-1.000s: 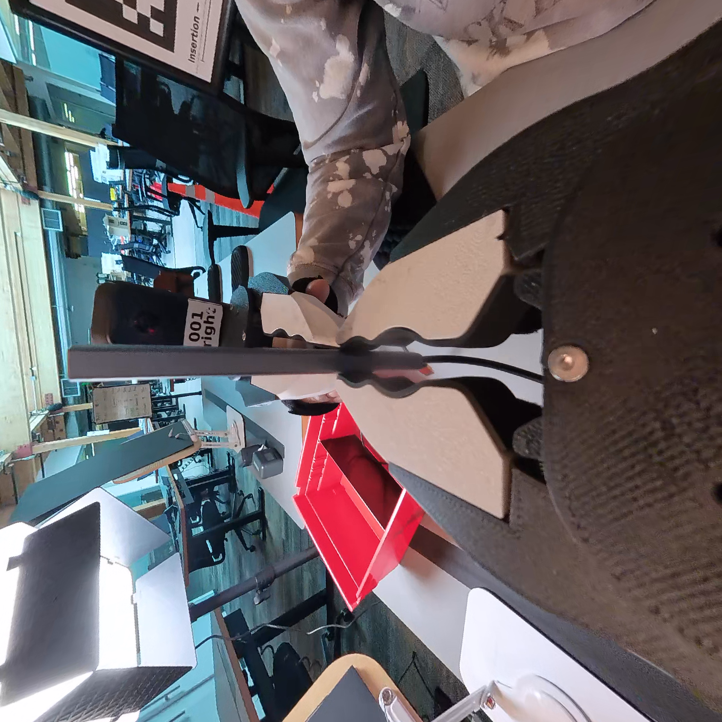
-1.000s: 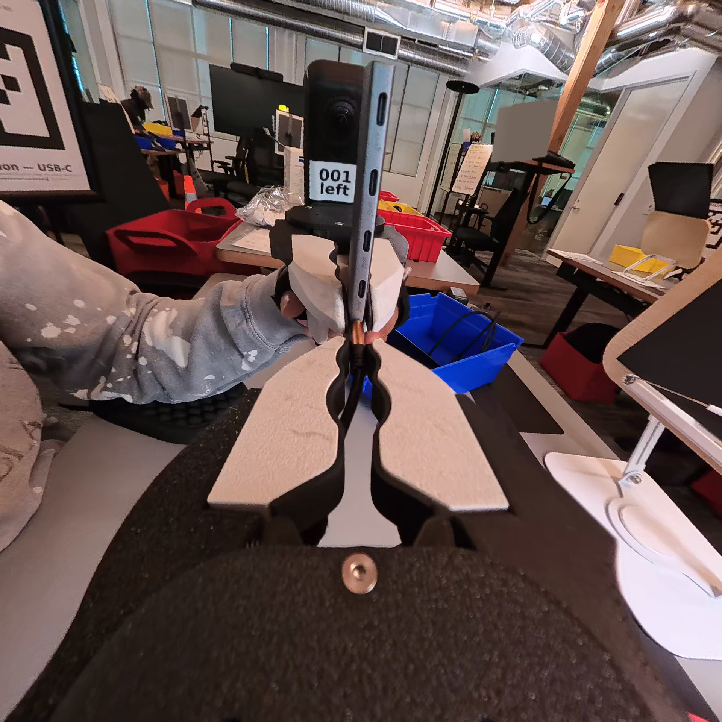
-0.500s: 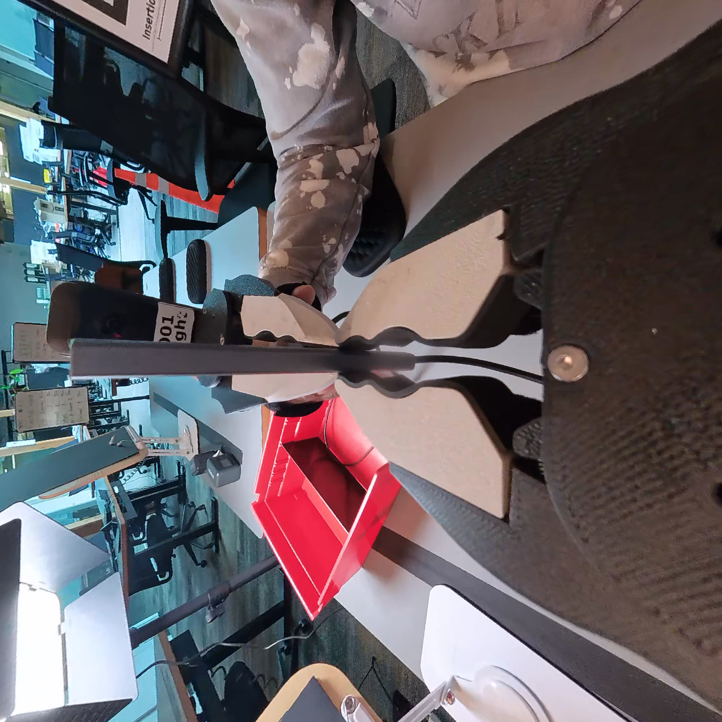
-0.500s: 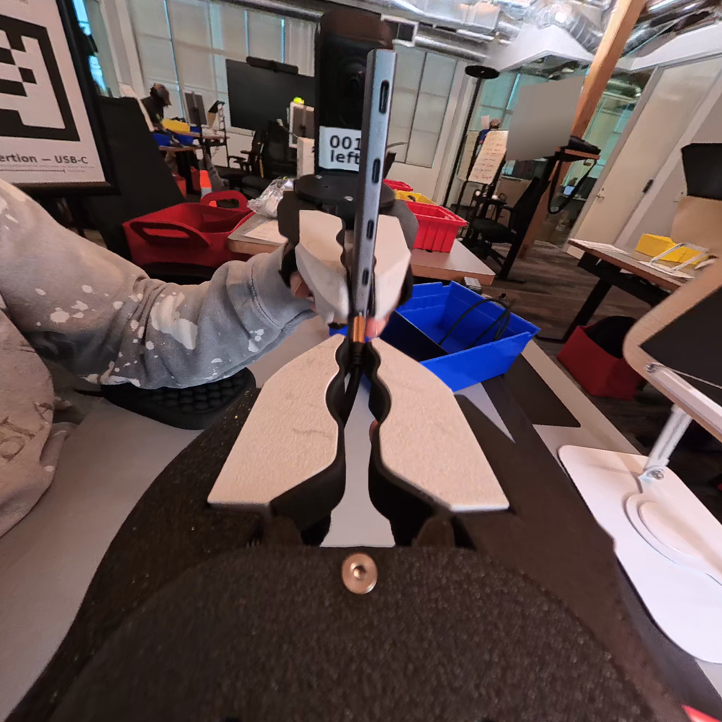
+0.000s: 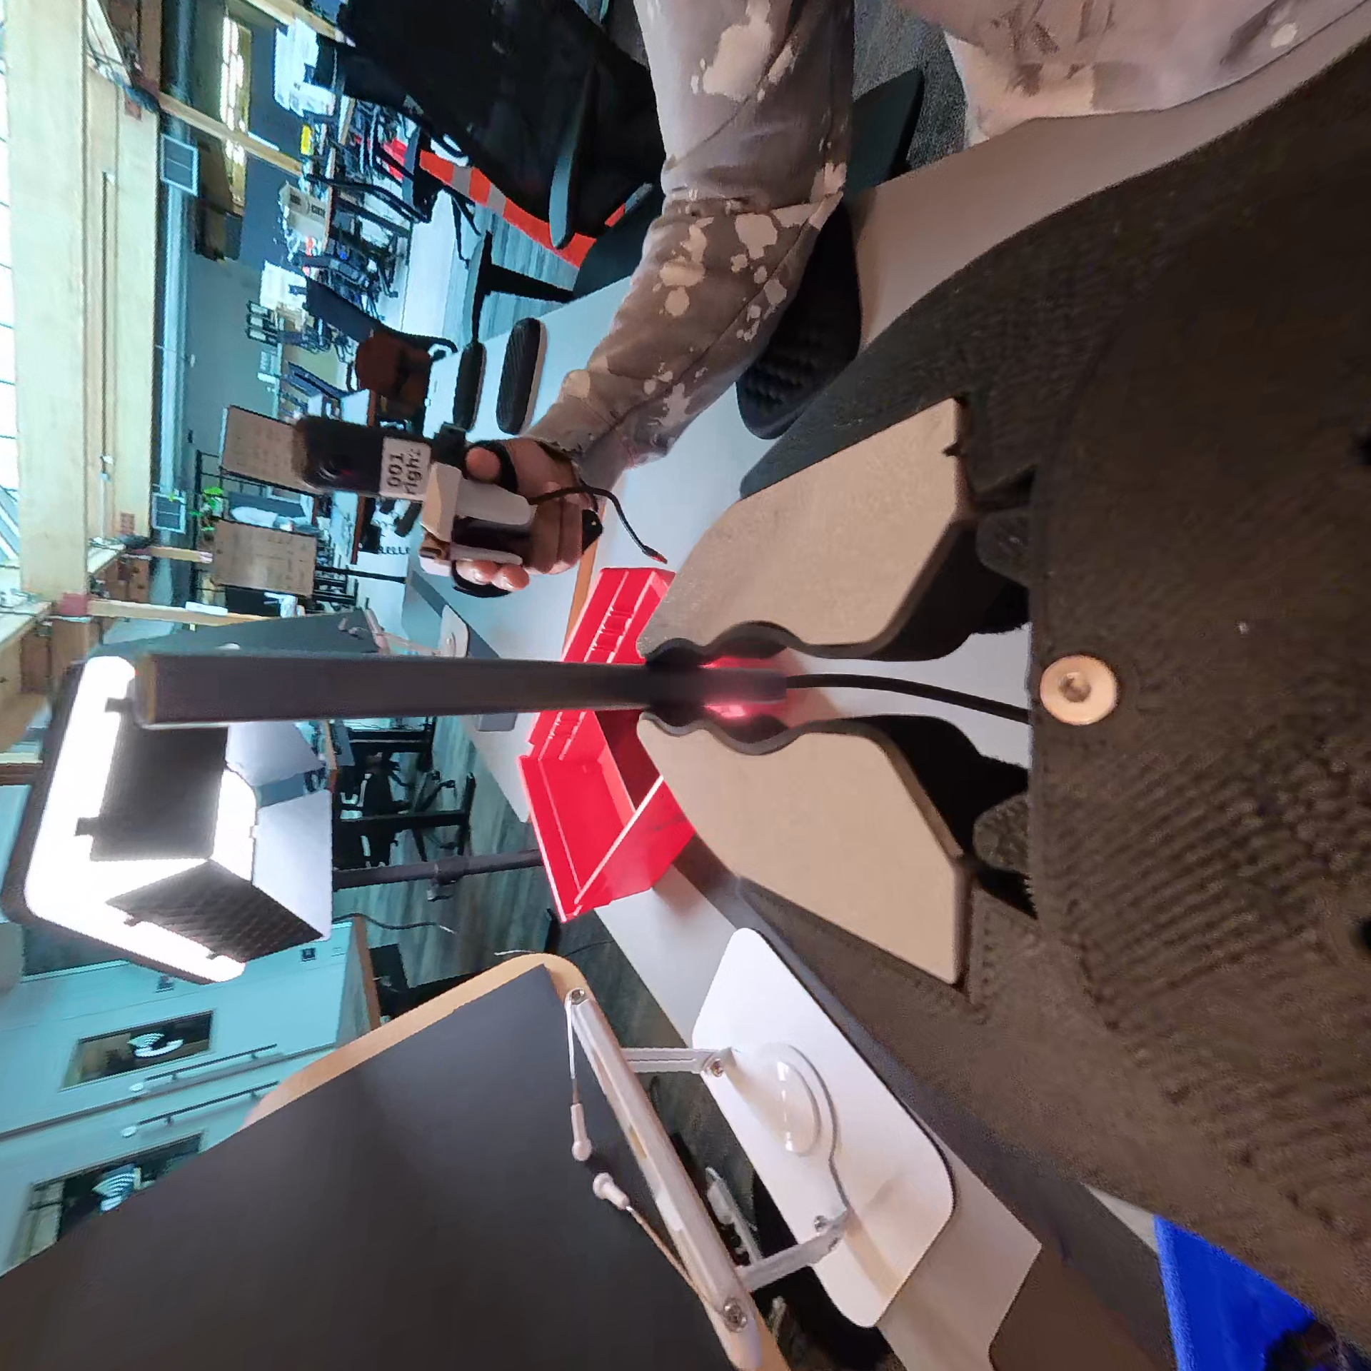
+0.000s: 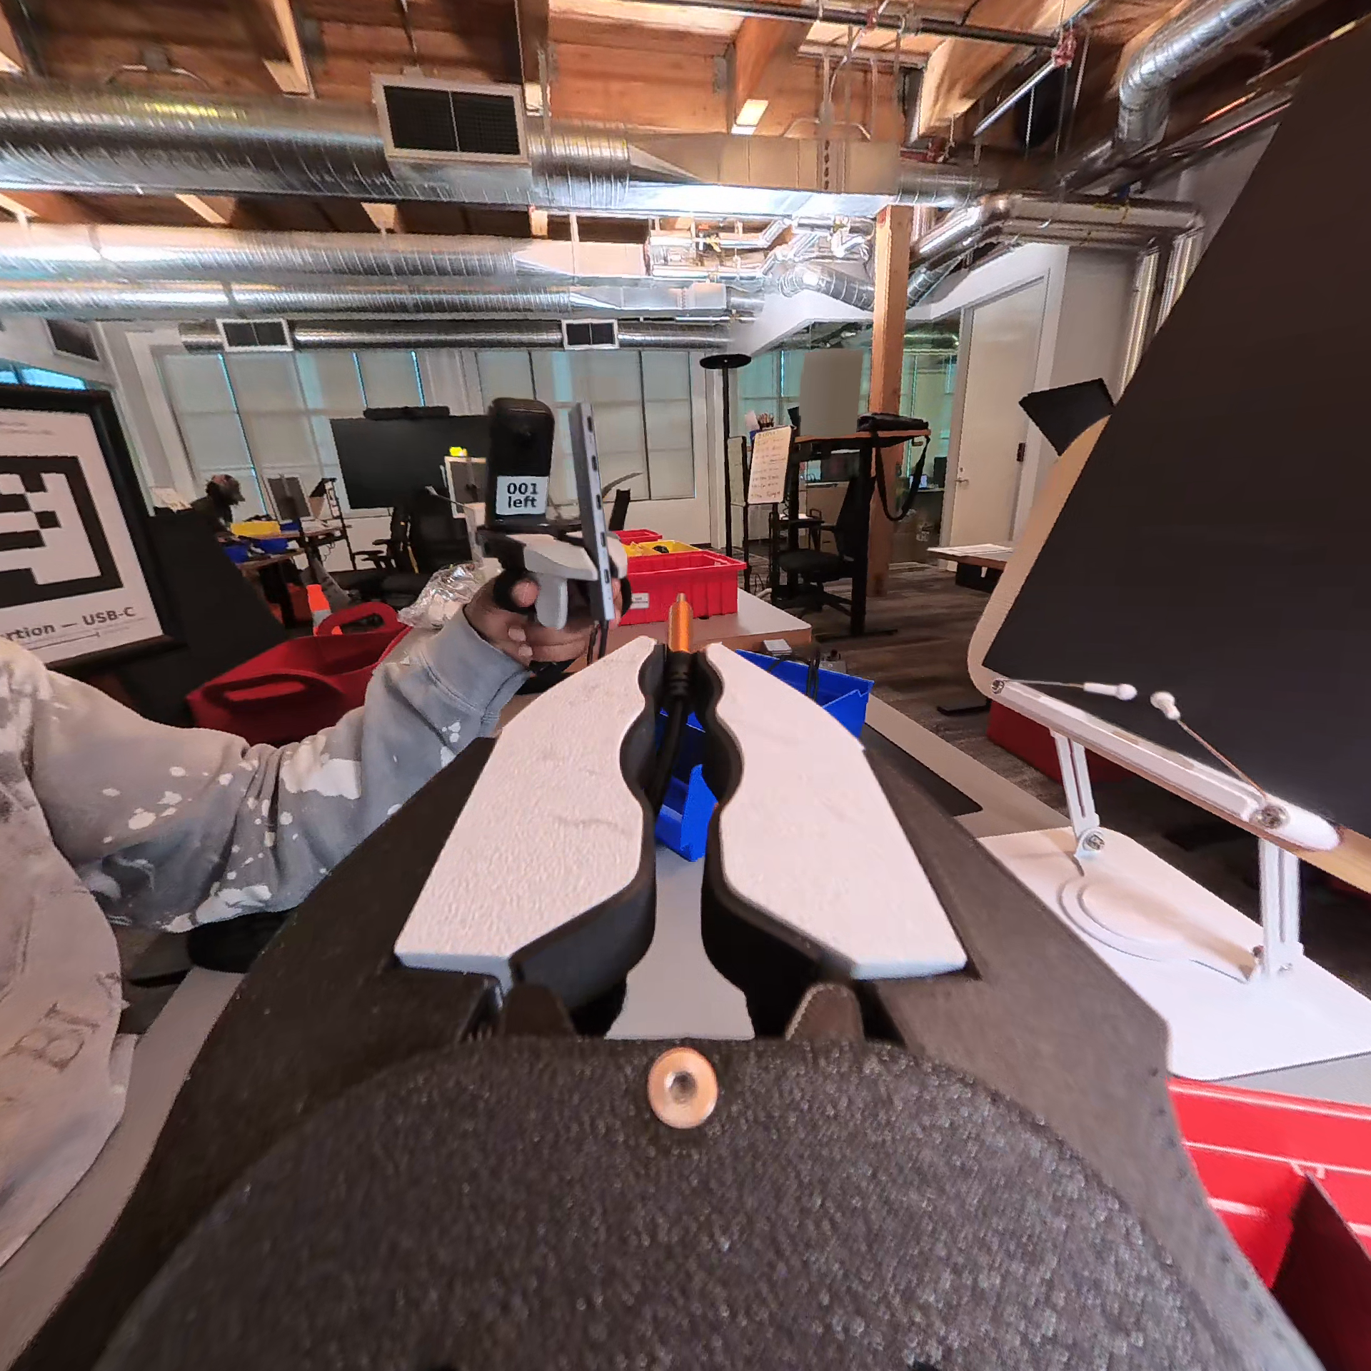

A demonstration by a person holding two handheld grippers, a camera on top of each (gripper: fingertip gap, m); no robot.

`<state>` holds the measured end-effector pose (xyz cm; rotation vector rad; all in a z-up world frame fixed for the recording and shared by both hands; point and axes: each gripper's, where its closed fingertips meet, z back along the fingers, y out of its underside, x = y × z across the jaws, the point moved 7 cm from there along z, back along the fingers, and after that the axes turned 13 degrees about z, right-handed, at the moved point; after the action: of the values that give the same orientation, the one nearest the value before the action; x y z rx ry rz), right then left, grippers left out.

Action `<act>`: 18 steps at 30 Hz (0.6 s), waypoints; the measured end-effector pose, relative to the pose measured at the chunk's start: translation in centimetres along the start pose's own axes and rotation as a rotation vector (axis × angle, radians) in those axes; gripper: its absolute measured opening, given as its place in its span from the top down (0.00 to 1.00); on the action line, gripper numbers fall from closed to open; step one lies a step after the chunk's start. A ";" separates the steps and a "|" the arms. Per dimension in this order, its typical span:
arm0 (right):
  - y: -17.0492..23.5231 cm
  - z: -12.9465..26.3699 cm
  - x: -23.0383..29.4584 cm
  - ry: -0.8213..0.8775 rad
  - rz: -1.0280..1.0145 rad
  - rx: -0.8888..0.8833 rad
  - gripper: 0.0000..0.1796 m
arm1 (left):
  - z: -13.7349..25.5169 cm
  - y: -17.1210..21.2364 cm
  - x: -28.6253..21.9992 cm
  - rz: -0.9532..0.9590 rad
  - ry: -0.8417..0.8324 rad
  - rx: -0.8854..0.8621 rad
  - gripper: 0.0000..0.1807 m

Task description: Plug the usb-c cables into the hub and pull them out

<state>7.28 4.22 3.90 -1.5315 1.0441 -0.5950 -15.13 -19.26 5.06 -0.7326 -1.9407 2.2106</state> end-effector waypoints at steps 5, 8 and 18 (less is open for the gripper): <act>0.2 -1.1 -1.8 0.034 0.040 0.136 0.96 | -0.8 0.7 0.6 -0.008 -0.042 0.052 0.94; -0.4 -2.6 -4.3 0.072 0.100 0.267 0.96 | -1.2 1.0 0.8 -0.014 -0.047 0.068 0.94; -0.1 -1.9 -11.8 0.309 0.261 0.453 0.96 | -1.7 1.5 1.1 -0.033 -0.061 0.100 0.94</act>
<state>0.08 13.45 6.41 -0.9099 1.2192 -0.8345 -14.99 -17.56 3.19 -0.6215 -1.8391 2.3170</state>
